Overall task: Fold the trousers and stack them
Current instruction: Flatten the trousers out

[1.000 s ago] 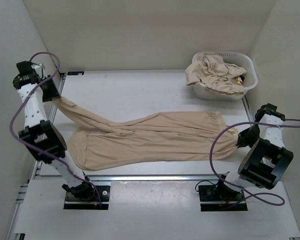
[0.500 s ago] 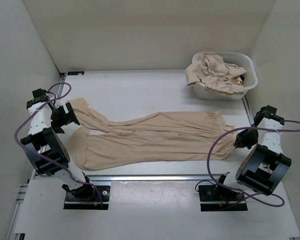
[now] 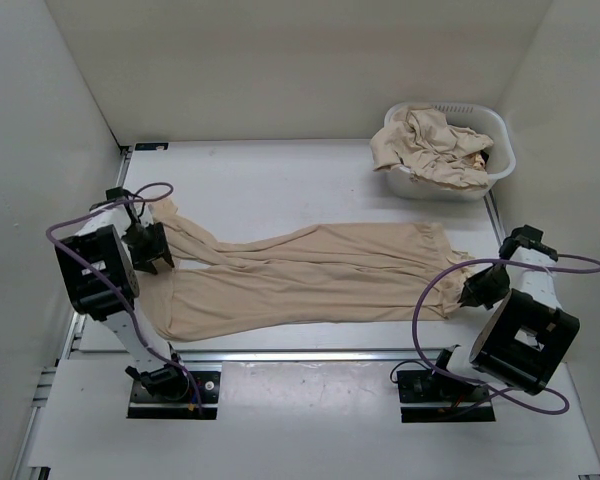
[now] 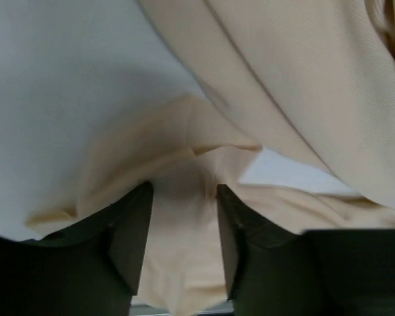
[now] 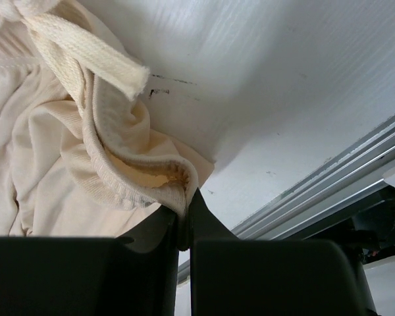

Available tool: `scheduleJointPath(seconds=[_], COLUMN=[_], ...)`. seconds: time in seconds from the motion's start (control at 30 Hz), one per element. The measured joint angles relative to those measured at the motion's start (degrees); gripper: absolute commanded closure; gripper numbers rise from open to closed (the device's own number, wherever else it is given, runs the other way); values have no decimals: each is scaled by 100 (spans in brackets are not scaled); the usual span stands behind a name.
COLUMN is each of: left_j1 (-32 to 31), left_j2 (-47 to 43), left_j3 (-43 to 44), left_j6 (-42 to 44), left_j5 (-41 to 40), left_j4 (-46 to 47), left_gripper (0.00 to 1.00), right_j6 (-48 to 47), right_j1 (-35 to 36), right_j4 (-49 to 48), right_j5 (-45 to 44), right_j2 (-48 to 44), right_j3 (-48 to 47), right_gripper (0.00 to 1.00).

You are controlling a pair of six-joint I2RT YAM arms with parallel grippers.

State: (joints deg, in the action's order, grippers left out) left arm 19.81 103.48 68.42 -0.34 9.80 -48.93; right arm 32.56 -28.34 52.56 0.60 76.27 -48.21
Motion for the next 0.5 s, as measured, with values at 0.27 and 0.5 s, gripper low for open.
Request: scheduleJointPath(seconds=[0.27, 0.5], left_j1=[-393, -516], left_j2=[560, 332], left_j3=[393, 345], left_j6=[2, 35], left_j5=[-710, -1539], left_j4=[297, 372], left_gripper=[86, 86], right_j6=[0, 0], right_j1=[0, 0], right_j4=[-160, -133], right_j5=[48, -68], right_j2=[13, 17], right_j3=[210, 157], right_gripper=[100, 100])
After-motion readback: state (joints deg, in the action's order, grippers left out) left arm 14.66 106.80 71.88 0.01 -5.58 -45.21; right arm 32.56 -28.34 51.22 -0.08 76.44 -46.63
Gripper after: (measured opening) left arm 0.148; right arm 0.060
